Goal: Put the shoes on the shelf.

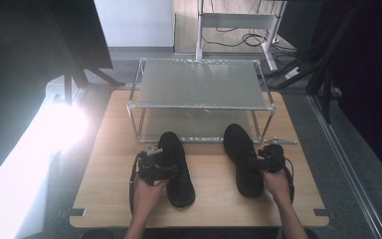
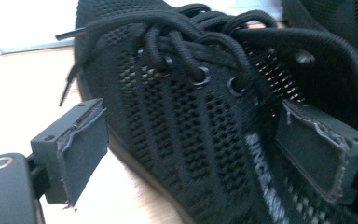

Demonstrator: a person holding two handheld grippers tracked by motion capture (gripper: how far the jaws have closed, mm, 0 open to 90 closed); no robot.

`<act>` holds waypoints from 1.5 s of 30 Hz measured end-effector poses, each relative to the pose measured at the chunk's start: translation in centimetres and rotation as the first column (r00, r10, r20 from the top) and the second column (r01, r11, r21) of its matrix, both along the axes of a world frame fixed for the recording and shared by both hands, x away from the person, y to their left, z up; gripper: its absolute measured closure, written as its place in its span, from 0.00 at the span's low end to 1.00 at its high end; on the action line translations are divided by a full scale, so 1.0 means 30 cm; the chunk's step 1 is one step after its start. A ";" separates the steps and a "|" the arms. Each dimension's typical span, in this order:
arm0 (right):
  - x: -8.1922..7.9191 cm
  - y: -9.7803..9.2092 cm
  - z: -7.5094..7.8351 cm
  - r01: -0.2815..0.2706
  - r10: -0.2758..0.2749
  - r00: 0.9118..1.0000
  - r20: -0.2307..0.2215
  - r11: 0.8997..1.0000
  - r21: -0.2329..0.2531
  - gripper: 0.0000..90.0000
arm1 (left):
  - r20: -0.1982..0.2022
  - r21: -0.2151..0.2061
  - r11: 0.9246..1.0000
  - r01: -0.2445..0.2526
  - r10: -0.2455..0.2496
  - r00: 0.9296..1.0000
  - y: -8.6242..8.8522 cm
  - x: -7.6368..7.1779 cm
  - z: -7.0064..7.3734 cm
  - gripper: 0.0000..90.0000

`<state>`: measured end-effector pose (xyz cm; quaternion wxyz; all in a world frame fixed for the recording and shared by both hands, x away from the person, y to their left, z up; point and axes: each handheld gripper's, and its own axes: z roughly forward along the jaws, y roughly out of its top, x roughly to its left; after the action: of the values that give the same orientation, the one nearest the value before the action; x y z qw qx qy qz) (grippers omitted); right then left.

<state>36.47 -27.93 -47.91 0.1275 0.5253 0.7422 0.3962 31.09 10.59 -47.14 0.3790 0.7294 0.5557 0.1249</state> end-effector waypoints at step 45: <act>-0.037 -0.147 -0.057 0.175 -0.144 0.984 -0.104 0.889 0.423 0.80 | -0.026 -0.238 0.971 -0.021 0.015 1.000 0.190 -0.010 -0.065 0.91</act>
<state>35.35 -32.33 -49.62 0.0147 0.6132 0.5946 0.5199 30.79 16.28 -49.09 0.4558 0.6751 0.5777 0.0522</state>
